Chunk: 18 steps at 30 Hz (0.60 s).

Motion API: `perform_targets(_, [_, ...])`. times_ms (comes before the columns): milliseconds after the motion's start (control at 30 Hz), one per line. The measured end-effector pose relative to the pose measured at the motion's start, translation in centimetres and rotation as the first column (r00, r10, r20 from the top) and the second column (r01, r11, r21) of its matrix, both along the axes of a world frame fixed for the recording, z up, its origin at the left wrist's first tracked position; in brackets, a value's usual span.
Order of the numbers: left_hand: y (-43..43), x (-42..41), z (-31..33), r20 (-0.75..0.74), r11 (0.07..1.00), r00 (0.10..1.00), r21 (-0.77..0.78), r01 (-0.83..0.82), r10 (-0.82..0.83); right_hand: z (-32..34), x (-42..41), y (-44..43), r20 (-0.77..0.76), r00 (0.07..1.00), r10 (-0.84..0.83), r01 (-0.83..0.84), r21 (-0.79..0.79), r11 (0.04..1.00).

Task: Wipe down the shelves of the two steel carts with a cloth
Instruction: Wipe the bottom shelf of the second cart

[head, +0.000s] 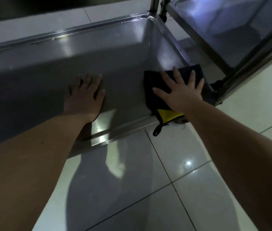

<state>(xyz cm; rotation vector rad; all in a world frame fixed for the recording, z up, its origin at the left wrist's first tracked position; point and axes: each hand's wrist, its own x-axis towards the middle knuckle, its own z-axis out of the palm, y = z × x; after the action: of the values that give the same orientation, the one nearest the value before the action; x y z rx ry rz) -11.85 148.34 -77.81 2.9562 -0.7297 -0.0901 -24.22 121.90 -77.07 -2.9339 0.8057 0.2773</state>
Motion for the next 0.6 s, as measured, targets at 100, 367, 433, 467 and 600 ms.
perform_targets(100, [0.2, 0.3, -0.6, 0.014, 1.0, 1.0, 0.0, 0.004, -0.004, -0.2, -0.5, -2.2, -0.02, 0.998, -0.054, 0.054, -0.024, 0.998])
perform_targets(367, [0.5, 0.2, -0.8, 0.035, 0.997, 0.999, -0.082, 0.005, -0.002, -0.4, 4.4, 1.0, 0.015, 0.985, -0.172, 0.172, -0.006, 0.985])
perform_targets(433, [0.8, -0.1, -0.6, 0.086, 0.963, 0.994, -0.265, -0.041, 0.066, -0.2, 6.7, 3.8, 0.046, 0.992, -0.121, 0.12, 0.027, 0.992])
perform_targets(467, [1.0, -0.3, -0.6, 0.125, 0.937, 0.984, -0.339, -0.08, 0.13, -0.1, 7.7, 5.7, 0.061, 0.996, -0.072, 0.07, 0.036, 0.997])
perform_targets(600, [1.2, 0.0, -0.8, 0.103, 0.908, 0.932, -0.283, -0.308, 0.348, -0.4, 9.0, 13.8, 0.11, 0.969, 0.222, -0.224, 0.01, 0.975])
